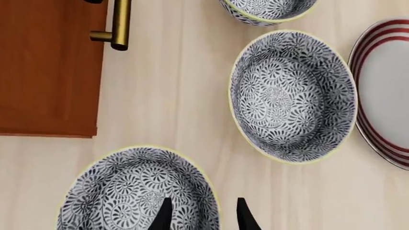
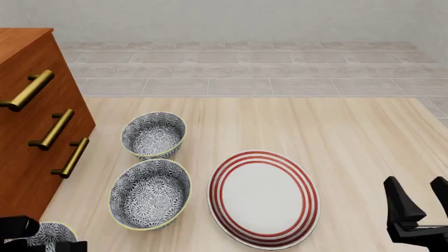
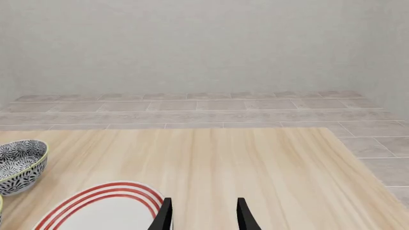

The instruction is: Put the bowl at the front on the plate.

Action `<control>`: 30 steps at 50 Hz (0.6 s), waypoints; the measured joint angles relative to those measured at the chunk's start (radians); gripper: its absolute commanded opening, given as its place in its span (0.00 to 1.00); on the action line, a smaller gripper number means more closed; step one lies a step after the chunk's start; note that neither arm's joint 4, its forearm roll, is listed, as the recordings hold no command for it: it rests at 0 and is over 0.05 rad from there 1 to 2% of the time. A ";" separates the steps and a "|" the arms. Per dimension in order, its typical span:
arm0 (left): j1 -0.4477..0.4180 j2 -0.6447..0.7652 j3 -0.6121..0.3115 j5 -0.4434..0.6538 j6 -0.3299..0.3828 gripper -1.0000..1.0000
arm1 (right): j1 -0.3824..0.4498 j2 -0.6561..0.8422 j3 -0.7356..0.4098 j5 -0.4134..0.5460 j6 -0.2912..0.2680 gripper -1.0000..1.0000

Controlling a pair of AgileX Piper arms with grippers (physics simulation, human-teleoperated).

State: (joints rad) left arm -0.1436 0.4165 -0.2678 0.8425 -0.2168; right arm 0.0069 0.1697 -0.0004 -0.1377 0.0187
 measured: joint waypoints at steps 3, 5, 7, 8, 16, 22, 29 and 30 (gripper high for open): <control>-0.001 -0.001 0.005 0.000 -0.002 1.00 | 0.000 0.001 0.000 -0.001 0.000 1.00; -0.001 -0.002 0.009 0.000 -0.003 1.00 | 0.000 0.001 0.000 -0.001 0.000 1.00; -0.002 -0.003 0.013 0.001 -0.003 1.00 | 0.000 0.001 0.000 -0.002 0.000 1.00; -0.002 -0.004 0.015 0.001 -0.003 1.00 | 0.000 0.001 0.000 -0.001 0.000 1.00; -0.007 -0.010 0.032 0.004 -0.002 1.00 | -0.002 0.001 0.000 -0.001 0.001 1.00; -0.010 -0.011 0.040 0.003 -0.002 1.00 | -0.003 0.001 0.000 -0.001 0.001 1.00; -0.013 -0.012 0.048 0.004 -0.004 1.00 | -0.004 -0.001 0.000 0.000 0.003 1.00; -0.014 -0.012 0.048 0.005 -0.004 1.00 | -0.004 -0.001 0.000 0.000 0.003 1.00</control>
State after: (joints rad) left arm -0.1572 0.4040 -0.2195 0.8472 -0.2209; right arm 0.0027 0.1686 -0.0008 -0.1372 0.0214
